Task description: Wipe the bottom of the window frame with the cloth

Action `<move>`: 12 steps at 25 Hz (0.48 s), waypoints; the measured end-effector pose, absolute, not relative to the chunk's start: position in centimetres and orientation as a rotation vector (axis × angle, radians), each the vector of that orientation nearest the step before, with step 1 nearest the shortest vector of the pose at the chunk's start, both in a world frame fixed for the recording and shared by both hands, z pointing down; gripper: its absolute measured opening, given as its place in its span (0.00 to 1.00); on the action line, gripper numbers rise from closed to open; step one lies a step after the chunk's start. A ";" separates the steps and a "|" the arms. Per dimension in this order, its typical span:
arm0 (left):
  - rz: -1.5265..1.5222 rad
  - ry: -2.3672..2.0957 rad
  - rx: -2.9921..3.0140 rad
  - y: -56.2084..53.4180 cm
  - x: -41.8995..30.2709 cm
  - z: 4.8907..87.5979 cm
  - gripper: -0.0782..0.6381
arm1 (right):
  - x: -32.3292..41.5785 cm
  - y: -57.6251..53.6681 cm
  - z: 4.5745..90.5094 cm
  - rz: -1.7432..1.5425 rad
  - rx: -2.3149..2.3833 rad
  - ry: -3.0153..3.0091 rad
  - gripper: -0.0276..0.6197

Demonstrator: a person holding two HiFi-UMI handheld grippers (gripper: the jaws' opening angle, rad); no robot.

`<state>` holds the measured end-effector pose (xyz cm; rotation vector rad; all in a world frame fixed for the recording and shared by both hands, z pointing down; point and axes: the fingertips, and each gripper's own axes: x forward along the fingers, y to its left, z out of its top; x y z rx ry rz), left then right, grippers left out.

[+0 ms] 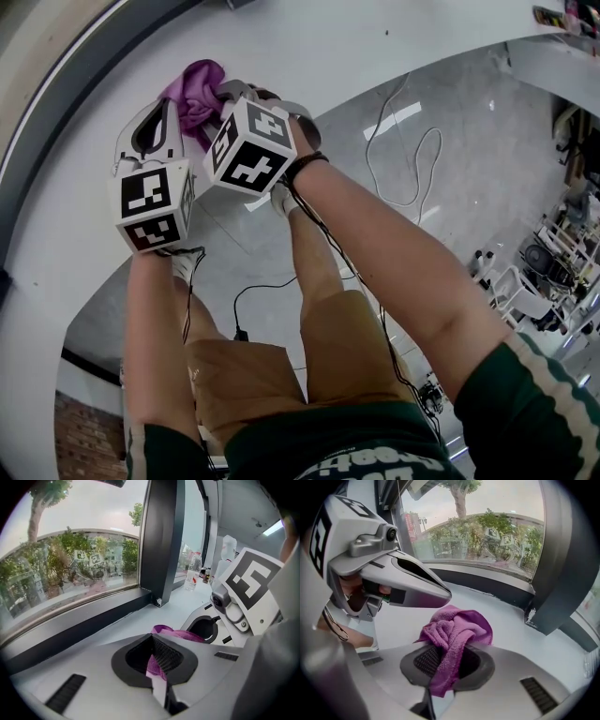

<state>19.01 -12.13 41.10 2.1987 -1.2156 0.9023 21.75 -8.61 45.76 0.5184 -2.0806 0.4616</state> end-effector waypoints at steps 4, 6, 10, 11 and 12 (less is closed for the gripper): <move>0.913 -1.186 2.223 -13.1 21.3 41.1 0.12 | 23.7 -9.6 45.7 0.471 0.548 -2.076 0.15; 0.921 -1.160 2.242 -13.3 22.6 41.1 0.12 | 24.9 -9.9 45.8 0.468 0.559 -2.068 0.15; 0.929 -1.127 2.279 -13.8 24.9 41.0 0.12 | 27.5 -10.5 46.0 0.461 0.585 -2.047 0.15; 0.926 -1.122 2.283 -13.8 25.4 41.1 0.12 | 28.2 -10.5 46.3 0.461 0.591 -2.040 0.15; 0.923 -1.117 2.284 -13.9 25.8 41.2 0.12 | 28.9 -10.6 46.5 0.464 0.596 -2.035 0.15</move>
